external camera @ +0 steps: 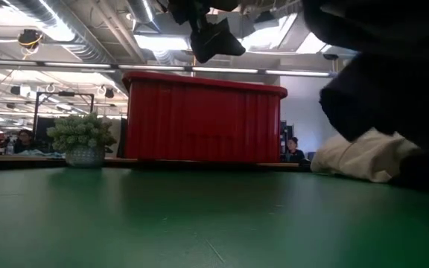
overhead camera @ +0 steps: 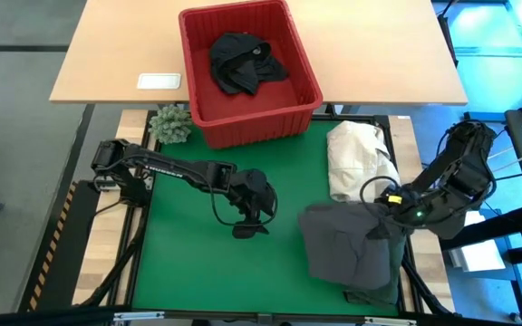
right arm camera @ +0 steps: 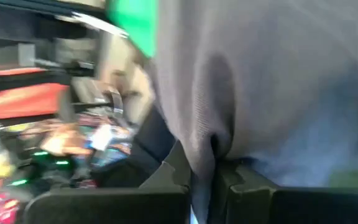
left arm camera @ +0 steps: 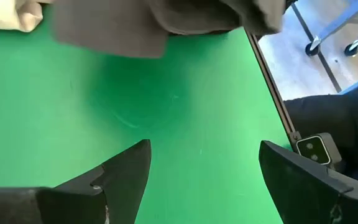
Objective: Fold laundry
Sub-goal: Stack the gray folded pants on top of the green folded polo shirt
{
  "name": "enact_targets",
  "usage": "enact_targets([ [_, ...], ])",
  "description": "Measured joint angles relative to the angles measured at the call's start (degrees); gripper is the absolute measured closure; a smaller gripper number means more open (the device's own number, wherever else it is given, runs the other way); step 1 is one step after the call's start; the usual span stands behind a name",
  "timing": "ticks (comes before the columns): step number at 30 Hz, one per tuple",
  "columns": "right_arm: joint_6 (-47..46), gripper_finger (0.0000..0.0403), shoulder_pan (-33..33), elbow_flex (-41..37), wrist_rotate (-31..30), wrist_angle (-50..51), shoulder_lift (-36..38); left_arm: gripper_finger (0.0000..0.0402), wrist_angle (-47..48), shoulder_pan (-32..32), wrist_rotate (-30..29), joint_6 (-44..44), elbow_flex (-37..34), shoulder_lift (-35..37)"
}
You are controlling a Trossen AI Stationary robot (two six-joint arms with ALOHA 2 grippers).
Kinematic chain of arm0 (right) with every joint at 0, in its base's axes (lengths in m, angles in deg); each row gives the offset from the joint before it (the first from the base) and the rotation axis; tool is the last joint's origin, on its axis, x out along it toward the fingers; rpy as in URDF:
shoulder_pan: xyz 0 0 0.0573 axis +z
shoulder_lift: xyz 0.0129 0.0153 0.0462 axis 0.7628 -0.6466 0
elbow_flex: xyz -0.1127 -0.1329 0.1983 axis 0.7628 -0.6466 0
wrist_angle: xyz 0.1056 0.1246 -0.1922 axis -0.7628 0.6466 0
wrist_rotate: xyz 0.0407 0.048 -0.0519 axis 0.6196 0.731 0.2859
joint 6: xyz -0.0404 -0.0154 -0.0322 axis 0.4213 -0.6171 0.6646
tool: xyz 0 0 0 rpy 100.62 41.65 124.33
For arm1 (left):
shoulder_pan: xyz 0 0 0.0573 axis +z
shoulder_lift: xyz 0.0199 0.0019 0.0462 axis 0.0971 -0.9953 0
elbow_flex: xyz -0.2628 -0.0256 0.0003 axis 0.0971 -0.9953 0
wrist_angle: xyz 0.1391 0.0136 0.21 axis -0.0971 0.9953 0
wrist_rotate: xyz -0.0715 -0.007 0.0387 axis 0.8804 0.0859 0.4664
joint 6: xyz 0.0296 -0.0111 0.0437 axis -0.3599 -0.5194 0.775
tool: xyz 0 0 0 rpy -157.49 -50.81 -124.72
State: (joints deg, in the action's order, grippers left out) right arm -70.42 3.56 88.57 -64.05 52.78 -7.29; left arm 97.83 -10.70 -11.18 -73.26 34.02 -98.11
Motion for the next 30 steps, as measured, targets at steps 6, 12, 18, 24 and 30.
enact_targets([
  [6,-9.19,0.0391,0.02,1.68,8.95,10.56,-1.49,0.0111,0.09,0.00,-0.01,1.25,0.00,0.00],
  [12,-17.56,0.0391,0.00,1.73,17.99,19.36,-1.13,0.0111,0.09,-0.02,-0.01,1.42,0.00,0.00],
  [18,-25.22,0.0391,0.00,-0.80,32.62,26.03,-1.05,0.0111,0.71,-0.02,-0.17,1.45,0.00,0.00],
  [24,-22.31,0.0378,-0.04,-5.78,39.08,26.37,-1.05,0.0111,0.90,-0.02,-0.25,1.49,0.00,0.00],
  [30,-14.55,0.0348,-0.04,-10.81,41.06,24.54,-1.05,0.0111,0.87,-0.02,-0.76,1.51,0.00,0.00],
])
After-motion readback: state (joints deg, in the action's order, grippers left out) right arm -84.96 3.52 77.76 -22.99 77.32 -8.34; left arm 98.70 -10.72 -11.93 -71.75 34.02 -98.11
